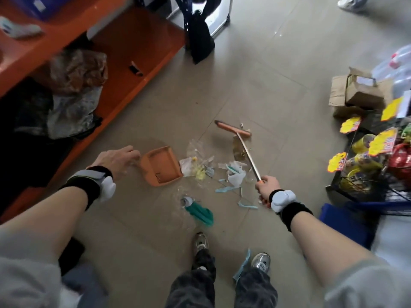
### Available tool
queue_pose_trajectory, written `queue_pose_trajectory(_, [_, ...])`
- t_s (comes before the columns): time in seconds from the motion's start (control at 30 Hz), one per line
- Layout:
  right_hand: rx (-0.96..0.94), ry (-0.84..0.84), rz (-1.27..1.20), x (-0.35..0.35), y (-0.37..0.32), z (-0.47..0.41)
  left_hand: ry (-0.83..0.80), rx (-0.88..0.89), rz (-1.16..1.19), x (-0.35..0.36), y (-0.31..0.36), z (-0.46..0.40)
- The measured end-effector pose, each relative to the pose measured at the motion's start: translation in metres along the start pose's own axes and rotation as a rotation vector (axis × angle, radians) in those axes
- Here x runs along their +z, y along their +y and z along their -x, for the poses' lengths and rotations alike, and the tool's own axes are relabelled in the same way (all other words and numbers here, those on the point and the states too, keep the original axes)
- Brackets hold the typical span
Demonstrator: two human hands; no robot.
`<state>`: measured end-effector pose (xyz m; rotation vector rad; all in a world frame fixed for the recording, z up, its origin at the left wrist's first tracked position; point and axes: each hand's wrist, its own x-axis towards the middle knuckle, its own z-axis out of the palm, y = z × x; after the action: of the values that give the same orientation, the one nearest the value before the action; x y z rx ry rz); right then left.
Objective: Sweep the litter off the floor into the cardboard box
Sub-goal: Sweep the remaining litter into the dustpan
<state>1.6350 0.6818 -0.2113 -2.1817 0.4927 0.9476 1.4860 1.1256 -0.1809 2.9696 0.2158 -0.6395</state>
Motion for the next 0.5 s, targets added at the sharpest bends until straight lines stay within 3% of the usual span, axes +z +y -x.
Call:
queue_pose_trajectory(0.3, [0.153,0.043,-0.106,-0.01,-0.01,-0.073,0.016,0.102,-0.077,-0.013,0.04,-0.04])
queue_pose_trajectory(0.5, [0.225,-0.201,-0.15,0.022,-0.021,-0.047,-0.022,0.113,-0.124,-0.017,0.089,-0.049])
